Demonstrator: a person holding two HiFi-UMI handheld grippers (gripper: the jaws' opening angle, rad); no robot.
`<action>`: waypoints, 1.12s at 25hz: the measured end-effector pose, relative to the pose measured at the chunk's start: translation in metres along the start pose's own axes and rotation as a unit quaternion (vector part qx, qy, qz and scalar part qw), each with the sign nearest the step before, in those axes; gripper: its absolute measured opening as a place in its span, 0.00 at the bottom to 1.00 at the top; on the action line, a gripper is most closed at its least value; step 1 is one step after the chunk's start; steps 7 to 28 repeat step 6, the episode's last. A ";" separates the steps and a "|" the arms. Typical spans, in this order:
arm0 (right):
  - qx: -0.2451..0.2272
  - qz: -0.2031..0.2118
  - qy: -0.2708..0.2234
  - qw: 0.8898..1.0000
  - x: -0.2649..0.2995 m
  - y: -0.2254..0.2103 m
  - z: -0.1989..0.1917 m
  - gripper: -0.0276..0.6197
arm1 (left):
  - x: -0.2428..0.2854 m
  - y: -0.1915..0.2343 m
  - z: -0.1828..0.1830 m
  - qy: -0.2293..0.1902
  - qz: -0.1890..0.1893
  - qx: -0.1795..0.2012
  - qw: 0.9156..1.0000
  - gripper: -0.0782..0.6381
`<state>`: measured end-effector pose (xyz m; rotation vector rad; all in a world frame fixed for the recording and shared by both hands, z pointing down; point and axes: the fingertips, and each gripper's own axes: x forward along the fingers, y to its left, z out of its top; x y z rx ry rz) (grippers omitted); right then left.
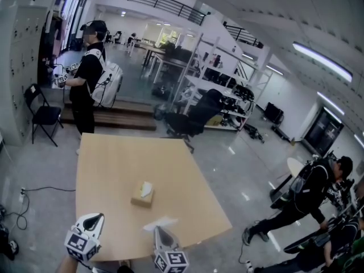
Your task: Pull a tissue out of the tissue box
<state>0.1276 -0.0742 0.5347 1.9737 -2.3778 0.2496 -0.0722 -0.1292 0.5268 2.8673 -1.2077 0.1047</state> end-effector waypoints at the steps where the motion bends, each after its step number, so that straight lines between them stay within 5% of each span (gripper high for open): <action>1: 0.000 0.000 0.000 1.000 0.000 0.000 -0.001 0.05 | 0.000 0.000 0.001 -0.002 0.001 -0.005 1.000 0.12; 28: 0.001 0.000 0.002 1.000 0.001 -0.002 -0.003 0.05 | 0.001 -0.003 0.002 -0.013 0.004 -0.026 1.000 0.12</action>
